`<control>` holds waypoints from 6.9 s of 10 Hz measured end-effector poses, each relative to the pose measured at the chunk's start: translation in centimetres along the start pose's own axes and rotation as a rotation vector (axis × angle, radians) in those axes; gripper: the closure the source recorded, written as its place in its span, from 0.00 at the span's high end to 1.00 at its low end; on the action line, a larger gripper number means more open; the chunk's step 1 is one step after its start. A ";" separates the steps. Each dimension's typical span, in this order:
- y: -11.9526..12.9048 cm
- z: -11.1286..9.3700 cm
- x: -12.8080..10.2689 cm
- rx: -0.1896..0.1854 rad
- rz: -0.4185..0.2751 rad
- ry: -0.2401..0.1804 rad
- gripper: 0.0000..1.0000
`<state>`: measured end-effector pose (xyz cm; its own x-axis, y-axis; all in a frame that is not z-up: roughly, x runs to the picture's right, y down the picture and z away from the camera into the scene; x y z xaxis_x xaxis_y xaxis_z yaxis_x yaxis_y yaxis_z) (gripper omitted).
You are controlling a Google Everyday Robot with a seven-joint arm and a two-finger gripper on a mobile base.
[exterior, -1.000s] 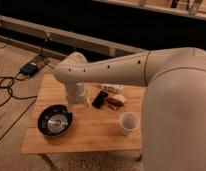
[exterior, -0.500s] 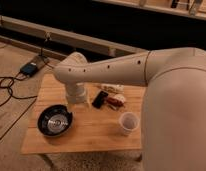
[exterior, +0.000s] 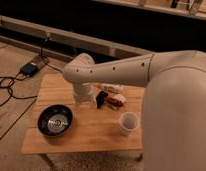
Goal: Place the bottle in the ceramic bowl
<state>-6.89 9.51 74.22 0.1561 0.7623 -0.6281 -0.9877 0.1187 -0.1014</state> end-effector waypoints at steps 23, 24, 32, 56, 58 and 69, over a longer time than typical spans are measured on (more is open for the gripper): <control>-19.6 9.6 -18.9 0.060 -0.563 -0.025 0.65; -19.9 9.9 -19.3 0.065 -0.574 -0.020 0.65; -20.2 13.2 -21.8 0.060 -0.646 0.020 0.65; 7.4 2.5 -9.3 0.053 -0.669 -0.190 0.00; 11.0 3.0 -8.0 0.022 -0.665 -0.205 0.00; 17.4 7.4 -4.6 -0.241 -0.607 -0.211 0.27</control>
<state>-24.86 12.75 81.06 0.6539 0.7160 -0.2443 -0.6934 0.4380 -0.5722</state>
